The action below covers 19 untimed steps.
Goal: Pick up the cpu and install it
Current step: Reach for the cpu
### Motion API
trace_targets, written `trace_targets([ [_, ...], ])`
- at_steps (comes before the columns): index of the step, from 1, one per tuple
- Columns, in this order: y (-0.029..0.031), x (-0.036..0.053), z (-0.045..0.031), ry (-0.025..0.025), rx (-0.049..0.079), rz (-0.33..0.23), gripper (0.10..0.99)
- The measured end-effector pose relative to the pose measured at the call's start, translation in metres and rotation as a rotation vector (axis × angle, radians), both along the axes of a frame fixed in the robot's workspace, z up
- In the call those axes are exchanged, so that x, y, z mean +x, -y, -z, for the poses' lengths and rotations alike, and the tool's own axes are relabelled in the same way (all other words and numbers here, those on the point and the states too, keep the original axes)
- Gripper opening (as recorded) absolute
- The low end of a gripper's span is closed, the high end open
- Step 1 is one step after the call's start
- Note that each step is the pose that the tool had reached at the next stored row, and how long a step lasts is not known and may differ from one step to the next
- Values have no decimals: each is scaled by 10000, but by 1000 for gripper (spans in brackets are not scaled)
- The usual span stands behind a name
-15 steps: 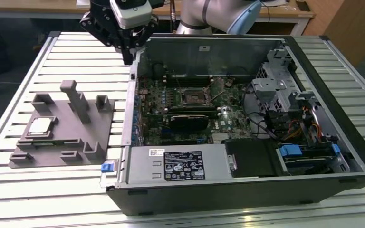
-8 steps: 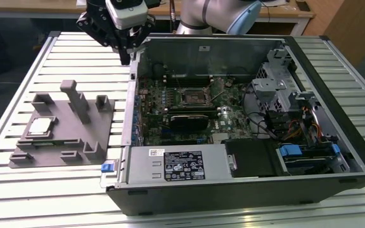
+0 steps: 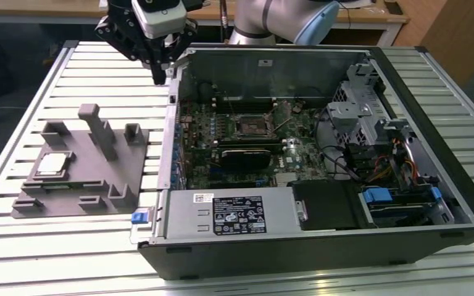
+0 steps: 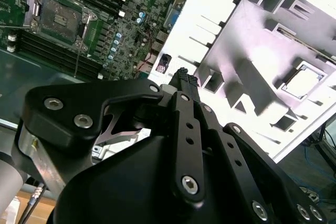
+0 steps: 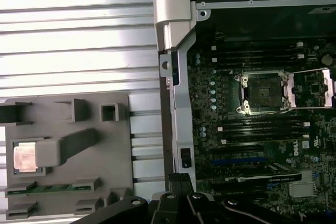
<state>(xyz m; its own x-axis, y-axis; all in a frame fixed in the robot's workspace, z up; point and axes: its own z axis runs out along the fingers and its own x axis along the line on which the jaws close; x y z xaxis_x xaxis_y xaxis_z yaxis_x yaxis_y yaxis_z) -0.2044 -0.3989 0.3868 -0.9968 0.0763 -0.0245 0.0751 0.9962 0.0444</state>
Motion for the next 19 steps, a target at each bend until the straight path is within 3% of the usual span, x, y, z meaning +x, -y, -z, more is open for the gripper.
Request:
trace_targets([
  [19,0,-139,9,0,0,-1,106],
])
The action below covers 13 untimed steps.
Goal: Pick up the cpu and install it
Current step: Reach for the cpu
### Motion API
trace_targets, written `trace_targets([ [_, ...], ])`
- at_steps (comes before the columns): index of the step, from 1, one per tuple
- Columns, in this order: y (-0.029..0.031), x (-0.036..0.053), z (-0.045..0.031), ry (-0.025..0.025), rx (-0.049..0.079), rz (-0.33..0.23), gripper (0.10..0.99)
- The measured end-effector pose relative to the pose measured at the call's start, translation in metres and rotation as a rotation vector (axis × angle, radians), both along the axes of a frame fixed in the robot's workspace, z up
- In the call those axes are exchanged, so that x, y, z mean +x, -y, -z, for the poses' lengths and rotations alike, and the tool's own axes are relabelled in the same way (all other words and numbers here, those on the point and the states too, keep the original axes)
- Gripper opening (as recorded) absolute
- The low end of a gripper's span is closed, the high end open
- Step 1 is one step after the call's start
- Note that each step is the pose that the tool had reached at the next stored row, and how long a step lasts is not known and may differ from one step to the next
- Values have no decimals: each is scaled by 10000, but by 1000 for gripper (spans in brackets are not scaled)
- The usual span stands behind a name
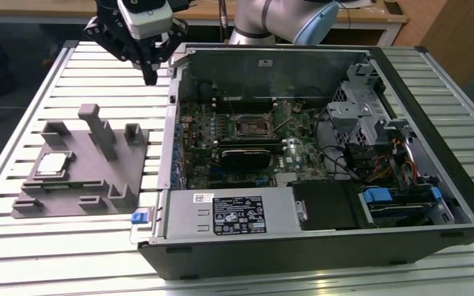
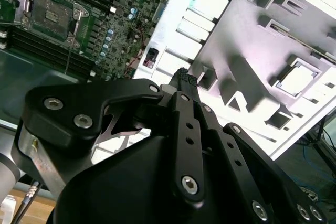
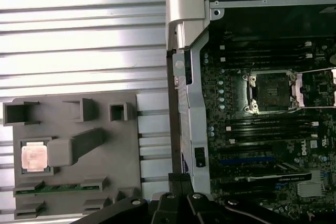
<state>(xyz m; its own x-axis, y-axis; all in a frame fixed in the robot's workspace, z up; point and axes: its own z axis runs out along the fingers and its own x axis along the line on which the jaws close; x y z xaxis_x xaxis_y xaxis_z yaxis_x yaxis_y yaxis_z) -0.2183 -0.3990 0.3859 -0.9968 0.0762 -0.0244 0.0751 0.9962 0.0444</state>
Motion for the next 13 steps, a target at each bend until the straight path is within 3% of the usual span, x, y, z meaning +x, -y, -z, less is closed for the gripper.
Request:
trace_targets([
  [13,0,-94,7,0,0,1,106],
])
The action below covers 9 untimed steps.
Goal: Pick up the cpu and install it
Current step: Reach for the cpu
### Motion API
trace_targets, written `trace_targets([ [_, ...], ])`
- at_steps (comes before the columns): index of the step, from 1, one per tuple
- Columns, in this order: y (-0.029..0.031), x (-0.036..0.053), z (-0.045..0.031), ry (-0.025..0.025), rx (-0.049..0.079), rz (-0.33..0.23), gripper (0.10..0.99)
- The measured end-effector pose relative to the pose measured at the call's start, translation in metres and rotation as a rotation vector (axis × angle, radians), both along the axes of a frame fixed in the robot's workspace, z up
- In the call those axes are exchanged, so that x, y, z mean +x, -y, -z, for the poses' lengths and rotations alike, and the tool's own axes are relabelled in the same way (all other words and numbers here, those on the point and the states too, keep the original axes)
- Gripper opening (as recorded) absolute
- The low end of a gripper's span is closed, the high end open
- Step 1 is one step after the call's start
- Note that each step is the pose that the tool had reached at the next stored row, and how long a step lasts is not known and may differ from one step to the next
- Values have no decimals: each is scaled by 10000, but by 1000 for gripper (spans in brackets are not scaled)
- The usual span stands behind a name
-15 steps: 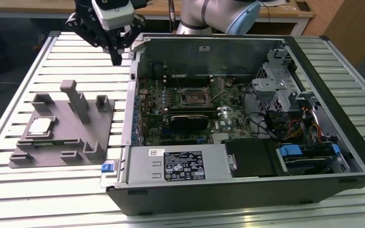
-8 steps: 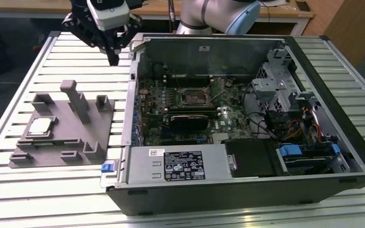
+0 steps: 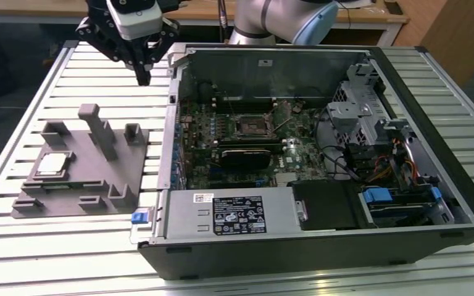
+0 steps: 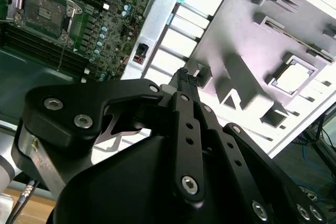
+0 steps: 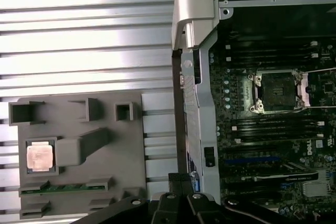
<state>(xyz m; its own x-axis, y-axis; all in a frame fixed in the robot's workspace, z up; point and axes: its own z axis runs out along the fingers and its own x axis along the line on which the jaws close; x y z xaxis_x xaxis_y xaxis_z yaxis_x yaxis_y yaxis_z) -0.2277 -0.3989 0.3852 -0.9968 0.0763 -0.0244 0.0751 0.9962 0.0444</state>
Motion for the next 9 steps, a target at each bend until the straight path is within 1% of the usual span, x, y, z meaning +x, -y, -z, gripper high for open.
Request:
trace_targets([
  [9,0,-64,5,1,0,-1,106],
])
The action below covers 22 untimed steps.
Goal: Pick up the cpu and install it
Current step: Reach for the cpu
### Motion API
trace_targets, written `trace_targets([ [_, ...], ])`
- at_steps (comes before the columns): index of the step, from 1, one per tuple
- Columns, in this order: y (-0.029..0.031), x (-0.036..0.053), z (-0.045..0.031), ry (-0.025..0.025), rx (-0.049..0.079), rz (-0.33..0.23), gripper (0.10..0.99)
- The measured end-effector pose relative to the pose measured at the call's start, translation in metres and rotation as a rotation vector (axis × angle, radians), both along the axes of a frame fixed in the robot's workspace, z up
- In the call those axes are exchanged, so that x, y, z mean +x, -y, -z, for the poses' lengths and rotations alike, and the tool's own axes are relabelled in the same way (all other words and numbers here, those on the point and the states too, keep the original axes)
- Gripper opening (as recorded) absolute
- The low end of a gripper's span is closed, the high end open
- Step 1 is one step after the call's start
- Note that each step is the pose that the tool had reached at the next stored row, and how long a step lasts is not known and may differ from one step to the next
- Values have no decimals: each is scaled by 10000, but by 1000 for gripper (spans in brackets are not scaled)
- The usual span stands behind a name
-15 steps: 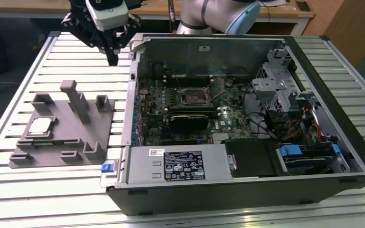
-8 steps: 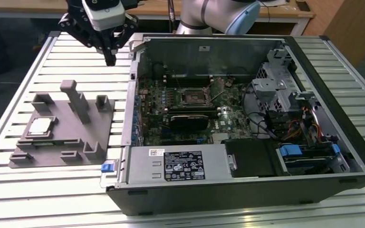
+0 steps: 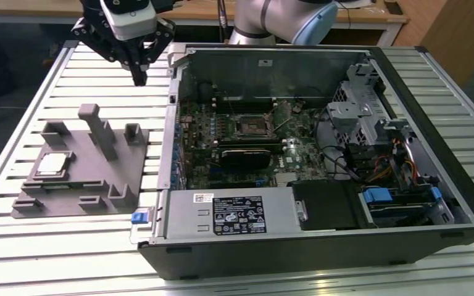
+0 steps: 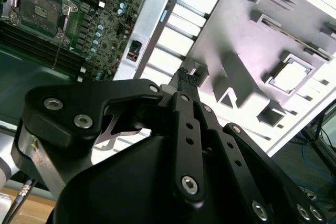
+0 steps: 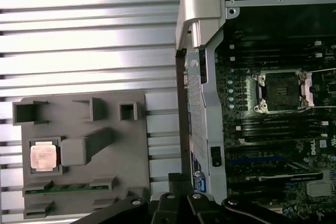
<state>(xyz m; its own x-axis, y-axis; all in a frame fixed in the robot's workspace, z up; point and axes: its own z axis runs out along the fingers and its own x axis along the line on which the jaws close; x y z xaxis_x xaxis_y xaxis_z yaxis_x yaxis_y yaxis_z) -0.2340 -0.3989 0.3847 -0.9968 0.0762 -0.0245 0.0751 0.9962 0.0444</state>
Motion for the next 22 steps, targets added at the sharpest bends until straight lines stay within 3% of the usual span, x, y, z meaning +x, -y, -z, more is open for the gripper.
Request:
trace_targets([
  [22,0,-167,13,0,0,0,106],
])
